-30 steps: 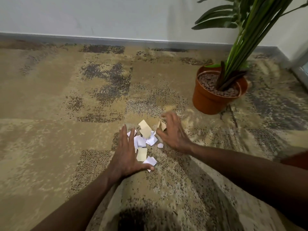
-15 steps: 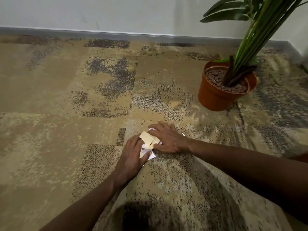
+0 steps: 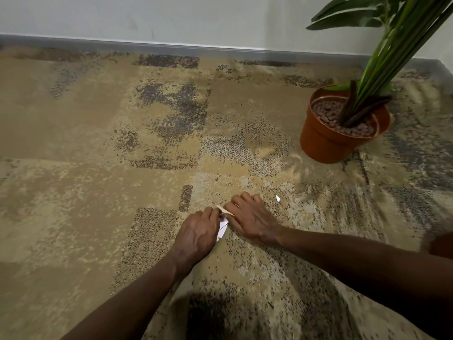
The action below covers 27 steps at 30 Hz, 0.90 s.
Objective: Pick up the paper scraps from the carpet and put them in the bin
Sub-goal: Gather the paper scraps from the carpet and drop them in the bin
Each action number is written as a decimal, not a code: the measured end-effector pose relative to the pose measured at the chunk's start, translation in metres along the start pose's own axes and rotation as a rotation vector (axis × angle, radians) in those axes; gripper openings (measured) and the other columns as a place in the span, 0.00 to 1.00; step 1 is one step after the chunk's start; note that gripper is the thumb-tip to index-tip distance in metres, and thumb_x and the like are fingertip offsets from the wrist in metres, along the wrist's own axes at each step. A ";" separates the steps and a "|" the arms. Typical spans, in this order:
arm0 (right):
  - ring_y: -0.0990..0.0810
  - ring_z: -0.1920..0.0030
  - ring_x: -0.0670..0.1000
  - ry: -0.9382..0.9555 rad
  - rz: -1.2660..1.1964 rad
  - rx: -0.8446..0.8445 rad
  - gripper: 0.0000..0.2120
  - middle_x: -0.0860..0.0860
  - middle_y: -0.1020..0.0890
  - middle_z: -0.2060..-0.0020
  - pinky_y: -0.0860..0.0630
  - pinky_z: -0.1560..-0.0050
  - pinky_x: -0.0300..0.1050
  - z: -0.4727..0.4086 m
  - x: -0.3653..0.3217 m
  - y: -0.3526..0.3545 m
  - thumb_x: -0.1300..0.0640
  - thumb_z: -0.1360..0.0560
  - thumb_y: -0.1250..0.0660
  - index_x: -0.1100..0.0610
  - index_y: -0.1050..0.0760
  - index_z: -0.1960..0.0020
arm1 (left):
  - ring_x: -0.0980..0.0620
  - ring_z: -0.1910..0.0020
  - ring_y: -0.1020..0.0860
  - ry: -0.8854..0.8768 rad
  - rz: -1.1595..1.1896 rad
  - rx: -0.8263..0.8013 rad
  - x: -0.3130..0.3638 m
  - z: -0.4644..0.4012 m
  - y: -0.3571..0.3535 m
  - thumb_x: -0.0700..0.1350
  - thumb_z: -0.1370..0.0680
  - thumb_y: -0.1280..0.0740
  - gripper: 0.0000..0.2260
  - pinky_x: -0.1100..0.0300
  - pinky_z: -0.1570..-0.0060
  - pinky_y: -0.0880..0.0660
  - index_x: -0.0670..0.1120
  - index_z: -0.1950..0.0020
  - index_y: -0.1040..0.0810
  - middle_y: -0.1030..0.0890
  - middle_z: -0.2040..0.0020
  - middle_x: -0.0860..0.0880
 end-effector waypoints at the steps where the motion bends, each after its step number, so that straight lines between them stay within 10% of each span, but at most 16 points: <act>1: 0.30 0.53 0.49 0.060 0.050 -0.033 0.16 0.50 0.25 0.49 0.28 0.54 0.46 -0.001 -0.002 -0.004 0.43 0.19 0.53 0.51 0.34 0.42 | 0.50 0.73 0.30 -0.003 -0.022 -0.014 -0.001 -0.001 -0.001 0.45 0.19 0.39 0.05 0.58 0.72 0.39 0.46 0.53 0.26 0.24 0.64 0.48; 7: 0.28 0.60 0.47 0.019 -0.046 -0.187 0.16 0.47 0.25 0.56 0.27 0.63 0.43 -0.014 0.015 -0.007 0.43 0.18 0.52 0.52 0.33 0.43 | 0.50 0.74 0.26 0.039 0.008 -0.089 -0.010 -0.007 -0.002 0.43 0.18 0.41 0.05 0.56 0.77 0.30 0.46 0.47 0.26 0.21 0.63 0.48; 13: 0.23 0.72 0.46 -0.438 -0.722 0.023 0.10 0.53 0.19 0.63 0.28 0.77 0.40 -0.009 0.070 0.022 0.53 0.19 0.38 0.59 0.26 0.46 | 0.62 0.75 0.32 0.392 0.260 0.033 -0.041 -0.019 0.013 0.50 0.16 0.49 0.14 0.67 0.77 0.42 0.47 0.43 0.26 0.29 0.71 0.56; 21: 0.24 0.71 0.46 -0.811 -0.819 0.127 0.06 0.47 0.21 0.69 0.32 0.77 0.36 0.020 0.128 0.081 0.55 0.24 0.33 0.54 0.23 0.60 | 0.47 0.62 0.25 0.541 0.512 0.149 -0.028 -0.064 0.053 0.48 0.19 0.42 0.15 0.59 0.62 0.32 0.41 0.40 0.22 0.17 0.54 0.40; 27: 0.26 0.74 0.51 -0.887 -0.870 0.236 0.09 0.51 0.23 0.73 0.33 0.74 0.40 0.051 0.138 0.156 0.55 0.27 0.33 0.56 0.24 0.65 | 0.46 0.63 0.26 0.447 0.758 0.193 0.032 -0.118 0.110 0.47 0.18 0.43 0.15 0.59 0.68 0.37 0.37 0.54 0.23 0.19 0.56 0.36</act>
Point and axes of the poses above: each hand's wrist, its own z-axis away from the middle knuckle, its own y-axis out of the back of the hand, x = y × z, the point moved 9 cm from there along -z, towards the middle knuckle
